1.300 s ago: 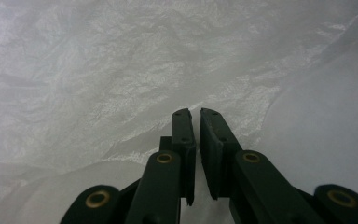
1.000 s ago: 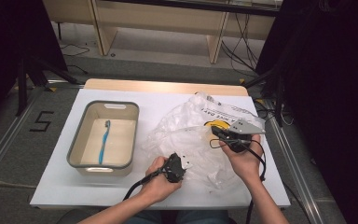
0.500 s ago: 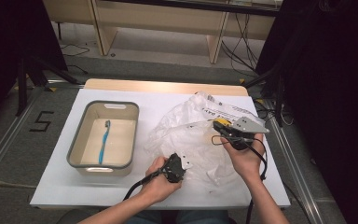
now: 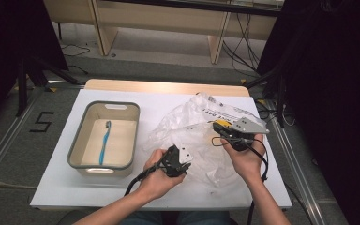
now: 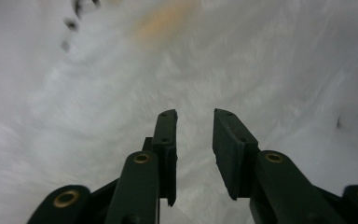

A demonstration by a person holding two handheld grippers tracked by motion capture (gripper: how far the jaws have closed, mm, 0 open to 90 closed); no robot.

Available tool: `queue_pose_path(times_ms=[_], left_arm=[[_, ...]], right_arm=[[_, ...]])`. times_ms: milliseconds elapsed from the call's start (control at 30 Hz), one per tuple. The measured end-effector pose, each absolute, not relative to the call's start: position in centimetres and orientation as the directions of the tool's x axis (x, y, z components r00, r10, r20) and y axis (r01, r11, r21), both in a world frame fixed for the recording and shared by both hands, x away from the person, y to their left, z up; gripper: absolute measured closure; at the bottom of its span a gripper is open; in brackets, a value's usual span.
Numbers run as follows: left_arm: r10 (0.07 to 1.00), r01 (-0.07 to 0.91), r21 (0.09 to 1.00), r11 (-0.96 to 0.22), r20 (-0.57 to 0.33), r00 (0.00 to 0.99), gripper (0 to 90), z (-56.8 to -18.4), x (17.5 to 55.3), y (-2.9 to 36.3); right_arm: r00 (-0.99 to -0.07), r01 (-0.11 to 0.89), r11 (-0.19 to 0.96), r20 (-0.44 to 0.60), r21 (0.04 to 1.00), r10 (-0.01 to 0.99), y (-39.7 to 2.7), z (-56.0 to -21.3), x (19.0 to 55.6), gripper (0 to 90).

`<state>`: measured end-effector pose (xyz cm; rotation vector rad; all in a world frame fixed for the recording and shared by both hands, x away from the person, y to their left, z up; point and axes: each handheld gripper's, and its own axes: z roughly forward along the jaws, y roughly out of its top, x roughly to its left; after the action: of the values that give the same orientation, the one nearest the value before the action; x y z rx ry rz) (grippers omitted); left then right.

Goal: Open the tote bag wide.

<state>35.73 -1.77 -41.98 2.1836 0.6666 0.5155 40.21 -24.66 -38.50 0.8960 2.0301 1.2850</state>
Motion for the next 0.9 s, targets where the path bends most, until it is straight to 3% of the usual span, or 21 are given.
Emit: queue_pose_path(times_ms=[133, 300, 433, 533, 633, 900], left_arm=[[0.635, 0.212, 0.833, -0.511, 0.201, 0.746, 58.1, -39.1, 36.5, -1.2], [0.682, 0.211, 0.841, -0.498, 0.229, 0.695, 36.1, -37.8, 38.5, -1.1], [0.674, 0.262, 0.77, -0.582, 0.276, 0.685, 32.4, -38.8, 41.6, -2.0], [0.635, 0.269, 0.724, -0.635, 0.292, 0.715, 37.5, -39.9, 42.9, -2.6], [0.618, 0.259, 0.71, -0.654, 0.304, 0.725, 49.2, -40.6, 43.7, -2.9], [0.629, 0.219, 0.751, -0.623, 0.314, 0.711, 79.5, -39.9, 44.1, -3.1]], right_arm=[[-0.616, 0.238, 0.316, -0.109, 0.918, 0.78, -24.7, -38.6, 40.2, 90.0], [-0.62, 0.243, 0.319, -0.106, 0.916, 0.777, -24.7, -38.7, 40.2, 90.0], [-0.623, 0.241, 0.319, -0.106, 0.917, 0.775, -24.7, -38.8, 40.2, 90.0], [-0.627, 0.241, 0.321, -0.106, 0.916, 0.772, -24.7, -38.7, 40.2, 90.0], [-0.63, 0.24, 0.321, -0.105, 0.916, 0.769, -24.7, -38.7, 40.2, 90.0], [-0.644, 0.243, 0.335, -0.107, 0.911, 0.757, -24.6, -38.8, 40.1, 90.0]])
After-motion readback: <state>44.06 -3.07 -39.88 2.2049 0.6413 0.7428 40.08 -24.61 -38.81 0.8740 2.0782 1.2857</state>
